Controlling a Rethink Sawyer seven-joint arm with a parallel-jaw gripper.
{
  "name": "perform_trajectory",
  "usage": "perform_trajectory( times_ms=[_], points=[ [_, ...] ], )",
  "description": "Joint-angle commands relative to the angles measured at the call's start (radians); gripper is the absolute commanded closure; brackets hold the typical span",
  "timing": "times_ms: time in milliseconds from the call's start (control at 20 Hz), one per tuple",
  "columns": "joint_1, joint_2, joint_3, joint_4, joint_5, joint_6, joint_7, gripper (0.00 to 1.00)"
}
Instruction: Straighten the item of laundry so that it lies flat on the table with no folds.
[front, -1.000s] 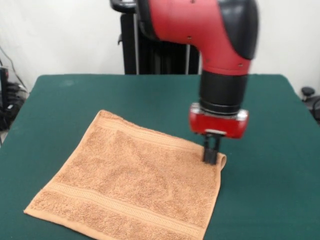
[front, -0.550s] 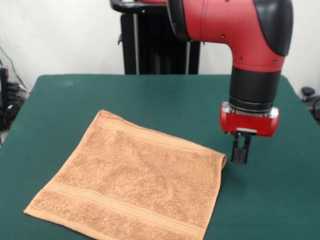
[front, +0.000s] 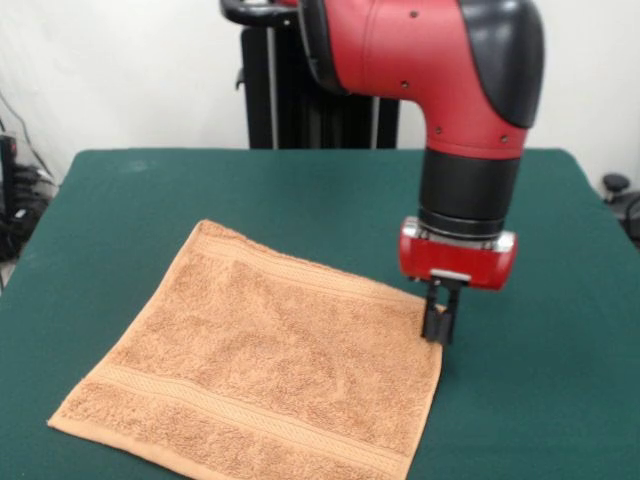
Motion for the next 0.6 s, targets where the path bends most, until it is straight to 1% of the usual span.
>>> perform_trajectory(
  times_ms=[50, 300, 600],
  points=[
    [-0.004, 0.039, 0.108, 0.109, 0.043, 0.021, 0.263, 1.0],
    [0.003, 0.023, 0.094, 0.104, 0.051, 0.059, 0.258, 1.0],
    [-0.007, 0.04, 0.101, 0.098, 0.05, 0.036, 0.258, 1.0]
  ],
)
